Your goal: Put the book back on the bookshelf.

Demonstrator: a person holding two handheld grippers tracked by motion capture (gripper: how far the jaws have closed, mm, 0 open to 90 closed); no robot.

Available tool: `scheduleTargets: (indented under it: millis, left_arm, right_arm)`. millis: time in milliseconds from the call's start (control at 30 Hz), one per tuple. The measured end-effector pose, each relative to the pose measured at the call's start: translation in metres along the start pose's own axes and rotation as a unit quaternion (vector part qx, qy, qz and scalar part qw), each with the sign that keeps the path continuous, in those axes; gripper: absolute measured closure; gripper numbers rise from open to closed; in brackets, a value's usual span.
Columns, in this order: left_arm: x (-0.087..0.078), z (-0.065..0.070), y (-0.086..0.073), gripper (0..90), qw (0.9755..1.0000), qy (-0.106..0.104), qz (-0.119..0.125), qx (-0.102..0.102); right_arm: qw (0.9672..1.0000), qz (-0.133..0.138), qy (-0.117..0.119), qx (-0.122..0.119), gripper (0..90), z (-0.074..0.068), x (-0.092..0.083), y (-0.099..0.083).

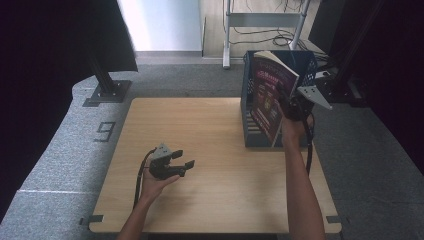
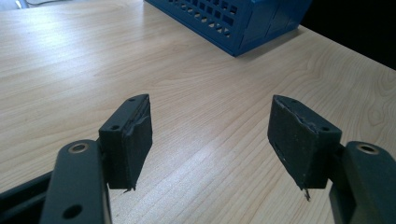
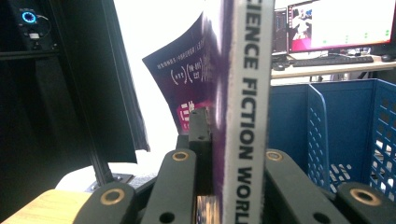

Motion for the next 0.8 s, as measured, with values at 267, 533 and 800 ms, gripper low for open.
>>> scheduleTargets:
  millis: [267, 533, 800]
  left_arm:
    - [0.0, 0.0, 0.0, 31.1, 1.0, -0.002, -0.001, -0.001]
    - [-0.001, -0.002, 0.001, 31.2, 1.0, 0.0, 0.003, -0.002]
    - [-0.001, -0.001, 0.0, 31.2, 1.0, -0.002, 0.004, -0.004]
  right_arm:
    - [1.0, -0.002, -0.001, -0.009, 81.9, -0.003, 0.01, -0.003]
    - [0.9999, 0.0, -0.013, -0.011, 81.8, -0.003, 0.021, 0.001]
    - [0.9996, -0.001, -0.026, -0.007, 81.9, 0.0, 0.031, 0.001]
Point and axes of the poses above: each handheld gripper's, and its own axes: x roughly forward along the jaws, y roughly out of its top, z roughly to its right, the point moved 6 cm from there along x, roughly forward along the jaws, and after that the axes turned 7 degrees about -y, right-handed, at the moved point
